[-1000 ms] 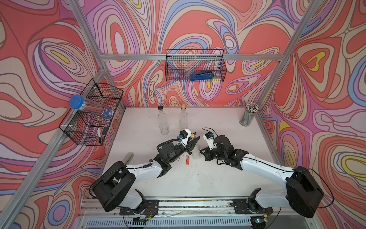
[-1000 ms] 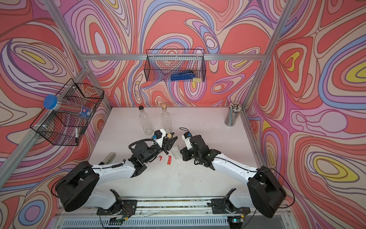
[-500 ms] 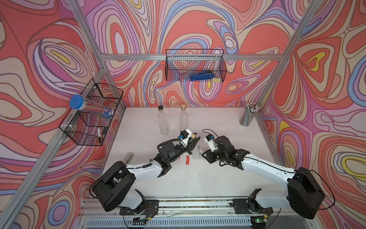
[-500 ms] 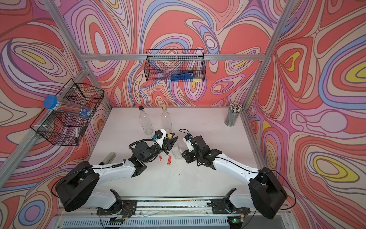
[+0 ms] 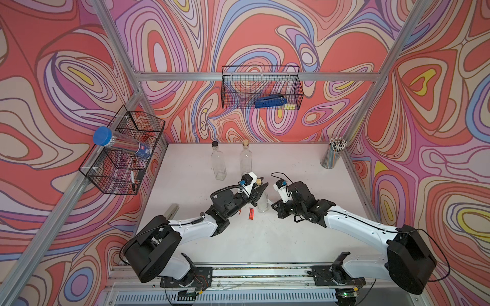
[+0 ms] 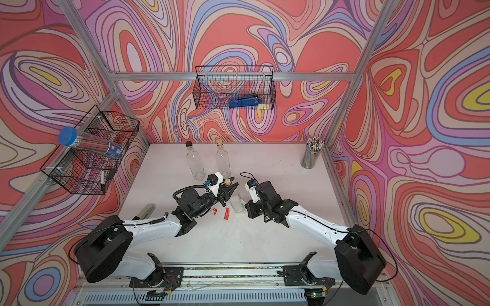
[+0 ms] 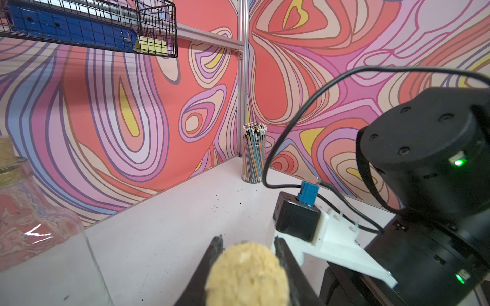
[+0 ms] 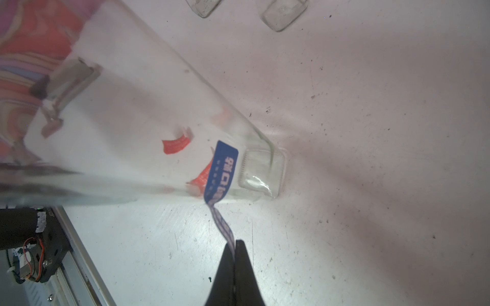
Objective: Remove the label from the bottle
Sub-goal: Tear open the label from the bottle.
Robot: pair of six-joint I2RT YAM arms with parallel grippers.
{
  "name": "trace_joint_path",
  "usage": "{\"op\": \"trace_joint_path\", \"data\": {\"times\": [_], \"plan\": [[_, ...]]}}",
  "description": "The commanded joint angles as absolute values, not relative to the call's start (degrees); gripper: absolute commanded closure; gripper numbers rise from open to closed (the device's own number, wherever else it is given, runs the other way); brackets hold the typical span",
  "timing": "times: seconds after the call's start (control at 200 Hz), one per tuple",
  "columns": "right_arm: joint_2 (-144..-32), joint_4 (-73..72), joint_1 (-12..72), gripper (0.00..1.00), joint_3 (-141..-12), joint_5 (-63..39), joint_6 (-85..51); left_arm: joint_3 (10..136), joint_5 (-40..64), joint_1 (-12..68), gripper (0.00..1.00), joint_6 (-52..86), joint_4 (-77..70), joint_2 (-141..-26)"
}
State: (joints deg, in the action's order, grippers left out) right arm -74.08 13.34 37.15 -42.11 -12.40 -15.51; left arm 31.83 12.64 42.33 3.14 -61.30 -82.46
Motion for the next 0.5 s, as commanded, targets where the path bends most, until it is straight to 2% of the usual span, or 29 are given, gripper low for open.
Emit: {"op": "trace_joint_path", "data": {"times": [0.0,0.496], "plan": [[-73.6,13.8,37.0,1.0,-43.0,-11.8,-14.9,29.1,13.9,42.5,1.0,1.3,-47.2,-85.1],[-73.4,15.3,37.0,1.0,-43.9,-8.9,-13.6,29.0,16.2,42.2,1.0,-1.1,-44.6,-84.3]]}}
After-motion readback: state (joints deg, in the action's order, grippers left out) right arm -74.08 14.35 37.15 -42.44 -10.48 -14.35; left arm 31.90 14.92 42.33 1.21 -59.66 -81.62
